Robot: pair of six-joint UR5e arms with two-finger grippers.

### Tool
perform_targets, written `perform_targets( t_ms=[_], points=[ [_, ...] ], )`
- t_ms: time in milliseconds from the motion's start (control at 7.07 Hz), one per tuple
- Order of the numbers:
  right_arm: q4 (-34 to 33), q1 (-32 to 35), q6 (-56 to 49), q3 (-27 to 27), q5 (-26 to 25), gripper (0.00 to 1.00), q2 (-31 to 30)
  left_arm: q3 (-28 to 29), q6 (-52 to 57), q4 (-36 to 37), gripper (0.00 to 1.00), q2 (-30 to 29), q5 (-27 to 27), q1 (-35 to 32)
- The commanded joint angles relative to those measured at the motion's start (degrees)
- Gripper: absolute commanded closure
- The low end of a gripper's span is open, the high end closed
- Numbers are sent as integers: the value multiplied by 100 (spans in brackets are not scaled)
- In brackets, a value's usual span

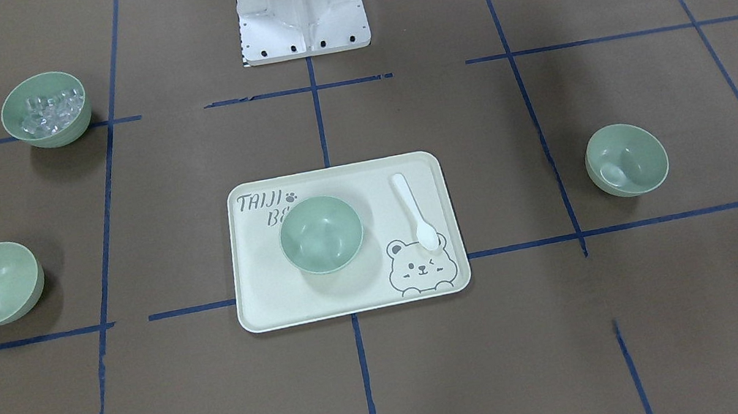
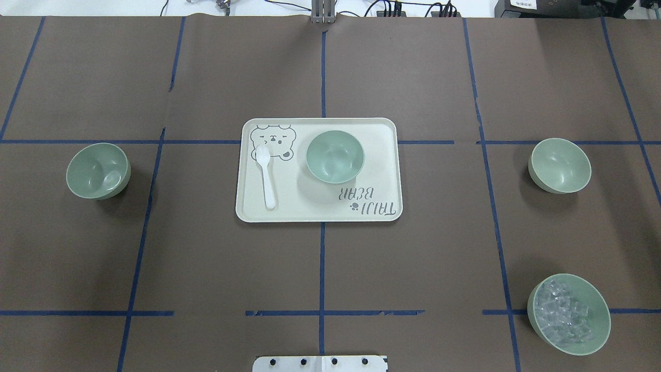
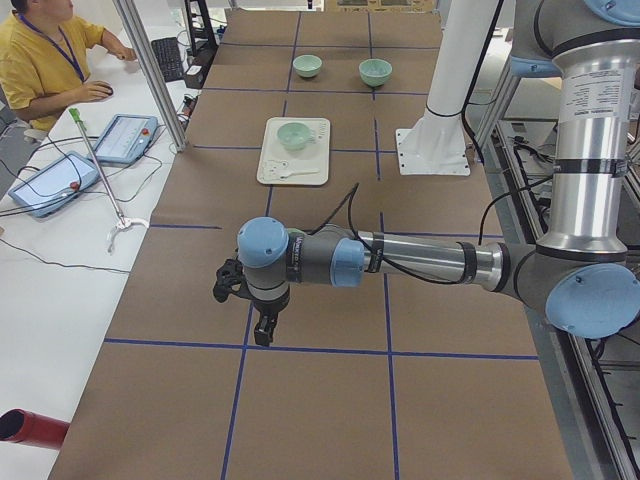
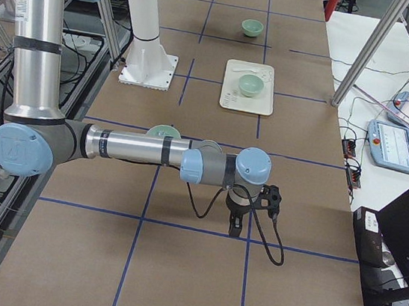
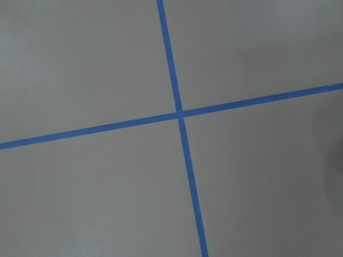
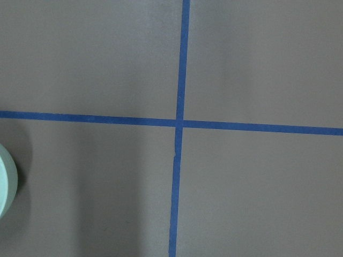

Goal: Stack green bowls together

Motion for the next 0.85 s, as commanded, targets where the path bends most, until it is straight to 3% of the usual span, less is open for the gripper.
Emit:
perform_targets(
  t_ms=[0,141,424,566,707],
  points=[
    [0,-2,28,100,5,0,38,-18,-9,0,0,-31,35,5],
    [18,-11,54,188,13,0,73,-53,-18,0,0,-40,35,14],
    [1049,-578,150,128,-4,0,230,-18,-105,-104,0,-397,1,41],
    [1107,-809,760,57,13,0,371,69,-106,-619,0,-644,9,84],
    [1142,-1037,1280,92,13,0,468,401,-123,-1616,0,-716,0,293]
  ],
)
